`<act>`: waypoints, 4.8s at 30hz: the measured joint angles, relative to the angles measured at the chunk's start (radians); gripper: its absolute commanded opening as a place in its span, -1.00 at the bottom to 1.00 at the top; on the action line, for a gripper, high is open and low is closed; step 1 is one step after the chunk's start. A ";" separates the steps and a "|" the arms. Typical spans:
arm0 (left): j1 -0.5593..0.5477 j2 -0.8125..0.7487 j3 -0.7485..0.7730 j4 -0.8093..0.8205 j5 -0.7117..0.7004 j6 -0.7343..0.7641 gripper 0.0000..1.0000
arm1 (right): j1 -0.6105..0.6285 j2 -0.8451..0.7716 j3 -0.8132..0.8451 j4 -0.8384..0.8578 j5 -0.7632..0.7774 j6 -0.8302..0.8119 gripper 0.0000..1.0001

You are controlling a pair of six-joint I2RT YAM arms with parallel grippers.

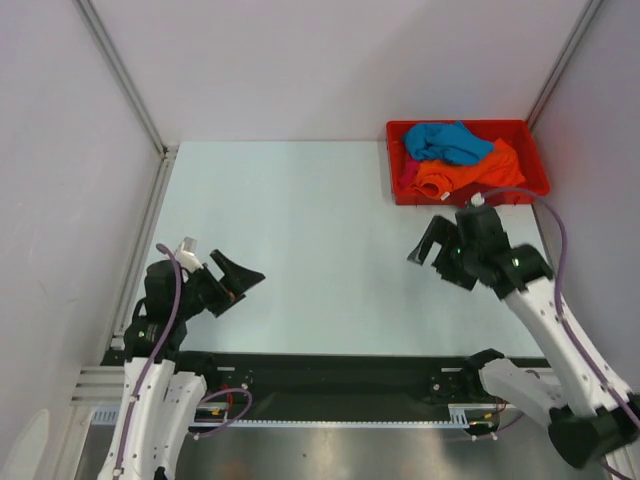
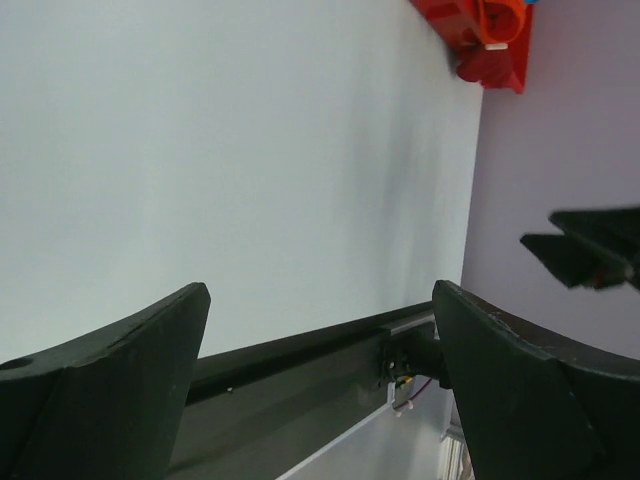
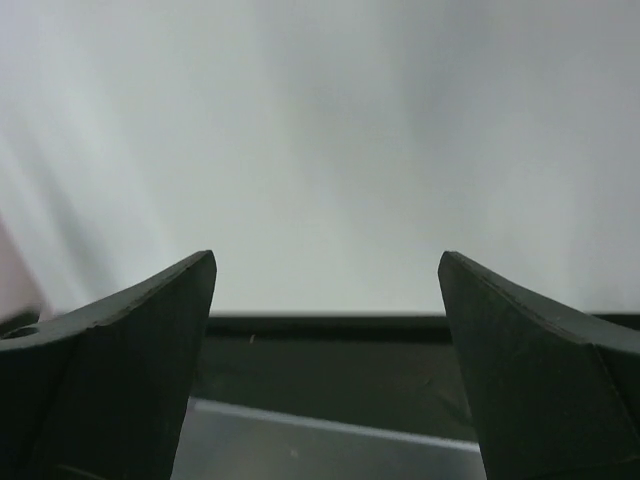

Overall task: Fold and stack the t-shirts
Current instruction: Grab the tshirt from the pile, then move the tshirt to the center of the board, then flatten the tshirt out

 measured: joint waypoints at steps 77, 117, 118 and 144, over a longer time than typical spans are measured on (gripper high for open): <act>-0.013 -0.076 0.306 -0.383 -0.061 0.263 0.61 | -0.235 0.206 0.173 0.024 -0.180 -0.329 0.73; -0.377 1.149 0.276 0.386 -0.218 0.180 -0.99 | -0.174 0.942 0.320 0.245 -0.124 -0.416 -0.75; -0.375 1.141 0.278 0.375 -0.222 0.190 -0.99 | -0.174 0.942 0.320 0.242 -0.121 -0.417 -0.86; -0.373 0.265 1.209 -0.183 -0.402 0.284 -0.99 | 0.024 -0.134 0.443 -0.074 -0.299 -0.229 -1.00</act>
